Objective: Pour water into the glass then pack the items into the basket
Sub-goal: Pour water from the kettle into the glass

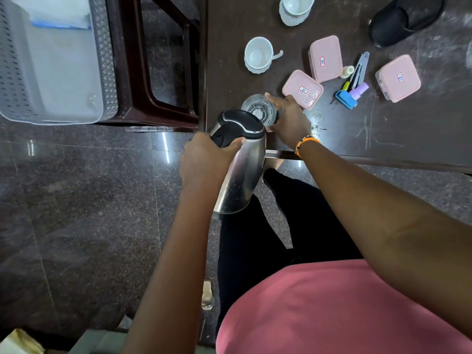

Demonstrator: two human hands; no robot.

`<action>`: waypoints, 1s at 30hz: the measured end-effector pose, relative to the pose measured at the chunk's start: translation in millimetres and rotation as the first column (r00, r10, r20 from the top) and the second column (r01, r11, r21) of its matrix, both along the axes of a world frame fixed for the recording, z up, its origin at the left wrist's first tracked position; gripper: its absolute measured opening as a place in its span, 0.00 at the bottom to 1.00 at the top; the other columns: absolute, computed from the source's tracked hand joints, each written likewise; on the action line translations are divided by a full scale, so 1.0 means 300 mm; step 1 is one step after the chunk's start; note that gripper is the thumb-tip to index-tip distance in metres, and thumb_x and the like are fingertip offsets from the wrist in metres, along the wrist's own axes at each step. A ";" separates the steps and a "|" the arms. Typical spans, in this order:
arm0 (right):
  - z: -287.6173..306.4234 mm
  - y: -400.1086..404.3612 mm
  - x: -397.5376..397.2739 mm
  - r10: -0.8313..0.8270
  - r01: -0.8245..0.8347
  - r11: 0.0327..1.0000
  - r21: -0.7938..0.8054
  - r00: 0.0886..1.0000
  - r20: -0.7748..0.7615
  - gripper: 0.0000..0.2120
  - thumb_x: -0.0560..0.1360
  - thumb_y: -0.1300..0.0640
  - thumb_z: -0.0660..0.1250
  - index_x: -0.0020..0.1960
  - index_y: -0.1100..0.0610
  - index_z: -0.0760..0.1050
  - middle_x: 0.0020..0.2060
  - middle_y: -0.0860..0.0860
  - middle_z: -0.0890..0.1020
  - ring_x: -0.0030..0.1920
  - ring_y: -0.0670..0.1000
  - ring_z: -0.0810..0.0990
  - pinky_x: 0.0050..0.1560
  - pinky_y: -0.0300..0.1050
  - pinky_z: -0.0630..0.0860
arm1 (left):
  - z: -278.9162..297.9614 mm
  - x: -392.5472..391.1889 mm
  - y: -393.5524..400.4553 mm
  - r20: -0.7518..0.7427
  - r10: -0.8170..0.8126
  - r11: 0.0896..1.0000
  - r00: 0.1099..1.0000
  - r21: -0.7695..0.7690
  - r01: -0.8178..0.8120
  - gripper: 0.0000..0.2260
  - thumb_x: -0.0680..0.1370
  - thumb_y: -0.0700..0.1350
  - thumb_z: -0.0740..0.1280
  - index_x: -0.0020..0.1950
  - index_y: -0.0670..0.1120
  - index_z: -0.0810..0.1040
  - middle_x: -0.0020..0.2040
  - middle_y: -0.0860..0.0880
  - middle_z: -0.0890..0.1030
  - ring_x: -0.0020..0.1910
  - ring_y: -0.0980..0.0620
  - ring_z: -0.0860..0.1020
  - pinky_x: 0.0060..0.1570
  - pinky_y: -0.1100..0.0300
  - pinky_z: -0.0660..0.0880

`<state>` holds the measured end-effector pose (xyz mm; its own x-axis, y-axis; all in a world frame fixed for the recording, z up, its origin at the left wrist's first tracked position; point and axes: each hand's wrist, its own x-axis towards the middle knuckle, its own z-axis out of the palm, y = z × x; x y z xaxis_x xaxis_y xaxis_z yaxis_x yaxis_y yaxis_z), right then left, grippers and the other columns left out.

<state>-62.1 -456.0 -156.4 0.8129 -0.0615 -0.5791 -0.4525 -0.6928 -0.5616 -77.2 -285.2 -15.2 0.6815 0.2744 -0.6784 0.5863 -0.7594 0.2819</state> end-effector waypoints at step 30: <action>-0.001 -0.015 0.010 -0.067 0.072 0.992 0.101 0.996 -0.052 0.33 0.67 0.63 0.72 0.69 0.45 0.68 0.54 0.56 0.74 0.59 0.59 0.77 0.63 0.56 0.74 | 0.008 0.040 -0.010 -0.018 -0.023 1.000 1.000 0.014 0.024 0.25 0.67 0.63 0.71 0.50 0.43 0.78 0.44 0.48 0.81 0.45 0.47 0.79 0.41 0.56 0.72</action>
<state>-59.1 -460.5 -156.8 0.7794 -0.0550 -0.6241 -0.5261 -0.5983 -0.6043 -65.2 -288.3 -12.7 0.6759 0.2679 -0.6866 0.5731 -0.7768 0.2610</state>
